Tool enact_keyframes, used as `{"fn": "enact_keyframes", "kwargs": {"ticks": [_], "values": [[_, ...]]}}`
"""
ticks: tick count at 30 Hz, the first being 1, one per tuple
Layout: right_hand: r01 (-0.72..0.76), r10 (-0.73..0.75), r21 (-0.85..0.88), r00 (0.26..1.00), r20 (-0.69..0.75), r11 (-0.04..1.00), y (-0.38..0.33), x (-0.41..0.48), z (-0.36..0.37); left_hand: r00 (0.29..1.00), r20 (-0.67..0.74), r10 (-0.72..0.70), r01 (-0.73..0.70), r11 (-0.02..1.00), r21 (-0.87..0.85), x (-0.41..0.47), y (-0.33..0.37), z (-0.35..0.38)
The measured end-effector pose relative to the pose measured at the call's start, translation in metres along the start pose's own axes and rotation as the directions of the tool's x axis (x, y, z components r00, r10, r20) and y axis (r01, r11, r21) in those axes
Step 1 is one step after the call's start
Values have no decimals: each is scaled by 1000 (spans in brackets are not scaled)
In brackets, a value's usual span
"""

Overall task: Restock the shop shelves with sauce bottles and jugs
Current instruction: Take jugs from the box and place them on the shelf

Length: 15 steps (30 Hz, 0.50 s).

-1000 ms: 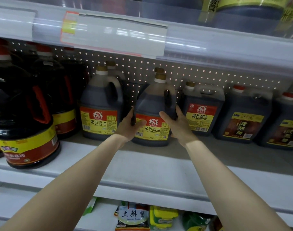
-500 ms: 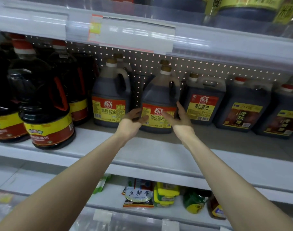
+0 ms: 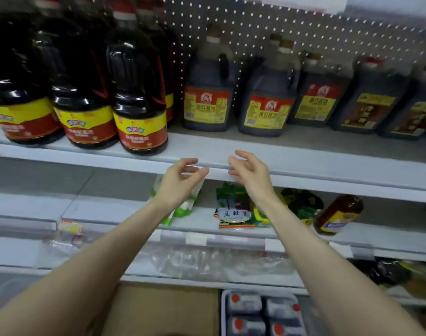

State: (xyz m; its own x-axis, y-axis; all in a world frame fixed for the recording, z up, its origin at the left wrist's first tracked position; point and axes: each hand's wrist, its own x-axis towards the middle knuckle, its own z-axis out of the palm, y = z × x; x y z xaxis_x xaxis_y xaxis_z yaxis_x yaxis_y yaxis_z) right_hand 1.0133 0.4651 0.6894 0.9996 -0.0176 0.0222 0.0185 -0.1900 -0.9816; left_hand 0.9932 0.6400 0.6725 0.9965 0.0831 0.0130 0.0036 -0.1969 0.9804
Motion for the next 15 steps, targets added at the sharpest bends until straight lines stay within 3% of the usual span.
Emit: {"fn": "enact_keyframes", "kwargs": {"ticks": [7, 15], "values": [[-162, 162, -11, 986, 36, 987, 73, -78, 105, 975, 18, -220, 220, 975, -24, -72, -111, -88], [-391, 404, -120, 906, 124, 913, 231, -135, 178, 878, 26, -478, 479, 878, -5, -125, -279, -114]]}}
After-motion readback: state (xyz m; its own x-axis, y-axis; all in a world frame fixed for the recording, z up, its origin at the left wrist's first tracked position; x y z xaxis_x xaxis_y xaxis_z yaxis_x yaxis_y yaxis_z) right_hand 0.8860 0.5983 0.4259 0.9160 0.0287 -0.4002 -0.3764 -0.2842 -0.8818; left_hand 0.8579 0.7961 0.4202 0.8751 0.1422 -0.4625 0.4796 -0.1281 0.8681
